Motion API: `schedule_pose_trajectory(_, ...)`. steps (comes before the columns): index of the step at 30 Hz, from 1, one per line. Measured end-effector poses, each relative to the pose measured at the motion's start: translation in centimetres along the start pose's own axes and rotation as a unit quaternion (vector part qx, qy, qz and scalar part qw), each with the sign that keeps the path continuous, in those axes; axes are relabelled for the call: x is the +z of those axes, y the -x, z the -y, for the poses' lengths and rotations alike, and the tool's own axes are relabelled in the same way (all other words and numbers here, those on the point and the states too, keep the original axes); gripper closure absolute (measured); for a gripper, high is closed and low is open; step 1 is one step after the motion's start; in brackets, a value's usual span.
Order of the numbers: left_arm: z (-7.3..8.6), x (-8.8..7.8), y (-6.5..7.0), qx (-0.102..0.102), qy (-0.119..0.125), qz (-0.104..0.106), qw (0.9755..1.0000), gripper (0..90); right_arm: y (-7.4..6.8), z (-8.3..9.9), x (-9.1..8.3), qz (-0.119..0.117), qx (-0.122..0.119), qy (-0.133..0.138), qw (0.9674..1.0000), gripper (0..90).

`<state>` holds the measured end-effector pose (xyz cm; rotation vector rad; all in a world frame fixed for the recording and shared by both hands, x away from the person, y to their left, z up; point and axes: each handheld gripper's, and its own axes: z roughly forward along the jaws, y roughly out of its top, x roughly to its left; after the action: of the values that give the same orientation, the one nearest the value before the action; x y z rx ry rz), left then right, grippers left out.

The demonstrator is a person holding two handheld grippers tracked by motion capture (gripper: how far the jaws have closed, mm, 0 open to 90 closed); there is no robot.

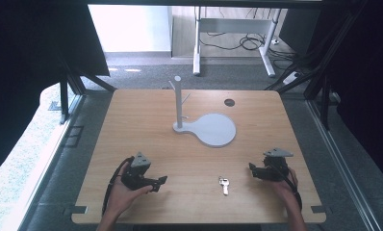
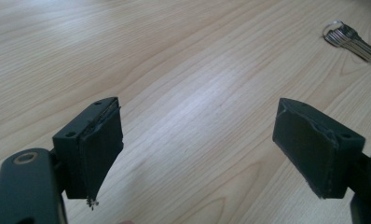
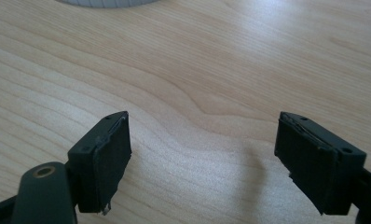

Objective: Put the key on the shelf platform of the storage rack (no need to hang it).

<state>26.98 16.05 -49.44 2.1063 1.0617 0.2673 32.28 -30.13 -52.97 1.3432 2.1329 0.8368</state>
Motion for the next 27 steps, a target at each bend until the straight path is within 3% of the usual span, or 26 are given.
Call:
schedule_pose_trajectory(5,0.3,-0.3,0.0,0.001,0.0,-0.001,1.0,19.5,-0.1,-0.4,-0.5,-0.002,-0.003,0.009,1.0,22.2)
schedule_pose_trajectory(10,0.1,0.1,0.4,0.009,0.001,-0.001,1.0,20.2,0.5,-0.3,-1.1,-0.008,0.024,0.017,0.9995,28.0)
schedule_pose_trajectory(14,0.1,1.0,0.5,0.008,0.0,-0.008,0.9999,21.2,0.8,-0.1,-1.3,-0.016,0.025,0.008,0.9995,27.8)
schedule_pose_trajectory(19,0.4,2.0,1.1,0.021,-0.007,-0.015,0.9996,22.9,0.6,-0.2,-1.3,-0.047,0.016,0.005,0.9988,26.5)
schedule_pose_trajectory(27,0.3,1.3,0.3,0.022,0.0,-0.007,0.9997,24.7,0.7,-0.2,-1.6,-0.032,0.018,0.0,0.9993,27.1)
